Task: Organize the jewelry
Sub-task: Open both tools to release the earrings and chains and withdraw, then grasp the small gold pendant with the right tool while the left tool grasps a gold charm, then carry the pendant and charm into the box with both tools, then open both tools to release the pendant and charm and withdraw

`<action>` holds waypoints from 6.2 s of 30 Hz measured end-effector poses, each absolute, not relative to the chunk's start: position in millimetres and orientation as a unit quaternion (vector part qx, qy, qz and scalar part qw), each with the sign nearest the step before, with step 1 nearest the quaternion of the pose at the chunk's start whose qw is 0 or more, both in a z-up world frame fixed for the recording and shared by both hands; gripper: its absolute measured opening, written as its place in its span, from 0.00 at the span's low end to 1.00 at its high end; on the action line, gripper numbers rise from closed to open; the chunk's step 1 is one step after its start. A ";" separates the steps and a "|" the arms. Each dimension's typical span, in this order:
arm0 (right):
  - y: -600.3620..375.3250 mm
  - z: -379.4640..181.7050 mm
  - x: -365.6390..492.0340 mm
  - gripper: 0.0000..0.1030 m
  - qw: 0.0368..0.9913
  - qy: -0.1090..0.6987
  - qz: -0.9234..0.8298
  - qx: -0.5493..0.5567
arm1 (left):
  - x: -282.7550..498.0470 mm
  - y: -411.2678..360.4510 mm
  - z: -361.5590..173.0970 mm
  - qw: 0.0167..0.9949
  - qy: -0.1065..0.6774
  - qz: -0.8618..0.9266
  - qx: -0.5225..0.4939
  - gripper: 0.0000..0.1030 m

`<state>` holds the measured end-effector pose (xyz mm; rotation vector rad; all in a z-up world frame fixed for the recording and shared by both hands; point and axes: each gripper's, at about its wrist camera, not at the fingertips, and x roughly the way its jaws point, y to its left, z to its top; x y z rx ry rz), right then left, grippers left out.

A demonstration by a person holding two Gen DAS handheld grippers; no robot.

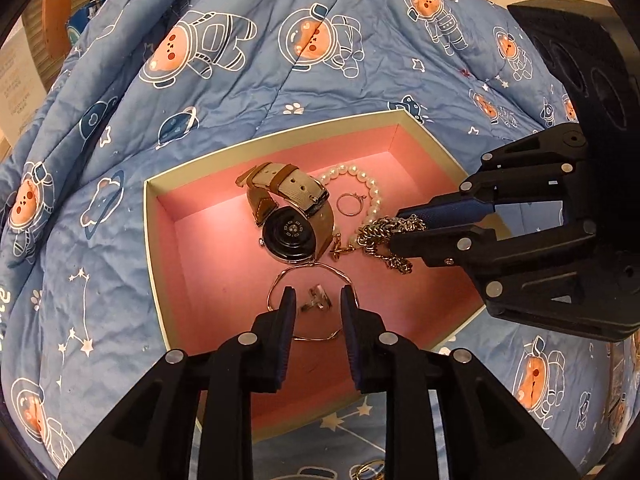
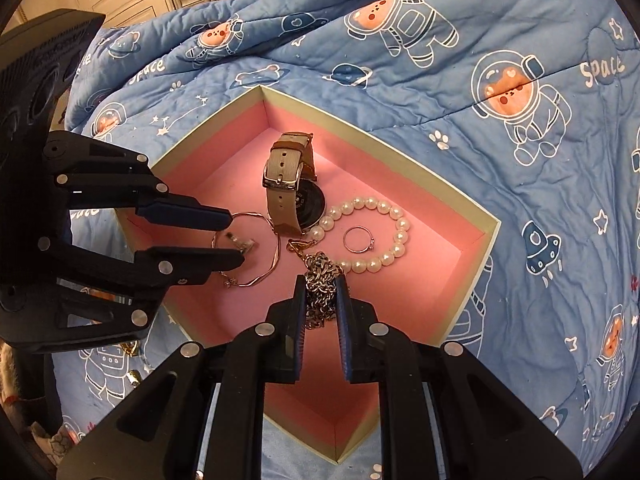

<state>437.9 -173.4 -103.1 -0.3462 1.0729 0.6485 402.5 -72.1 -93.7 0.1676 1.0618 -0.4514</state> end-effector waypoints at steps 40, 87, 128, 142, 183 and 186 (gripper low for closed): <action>-245.3 -100.5 263.8 0.78 0.871 0.449 0.197 -0.023 | 215.5 -7.3 -91.9 0.912 0.396 -0.102 -0.018 0.92; -227.3 -142.7 235.4 0.14 0.880 0.442 0.177 0.001 | 246.4 -79.0 -119.6 0.886 0.439 -0.148 -0.014 0.13; -202.7 -64.8 278.2 0.14 0.873 0.402 0.274 -0.009 | 267.6 -31.8 -60.4 0.903 0.399 -0.150 -0.055 0.13; -193.5 -55.9 331.6 0.14 0.870 0.400 0.279 -0.067 | 333.2 -36.3 -54.3 0.896 0.416 -0.154 0.006 0.13; -165.2 -112.1 447.5 0.14 0.825 0.483 0.268 -0.122 | 413.6 -52.9 -93.7 0.852 0.503 -0.144 0.015 0.16; -165.3 -114.5 447.7 0.14 0.824 0.485 0.265 -0.126 | 410.6 -52.7 -90.5 0.855 0.498 -0.144 0.012 0.31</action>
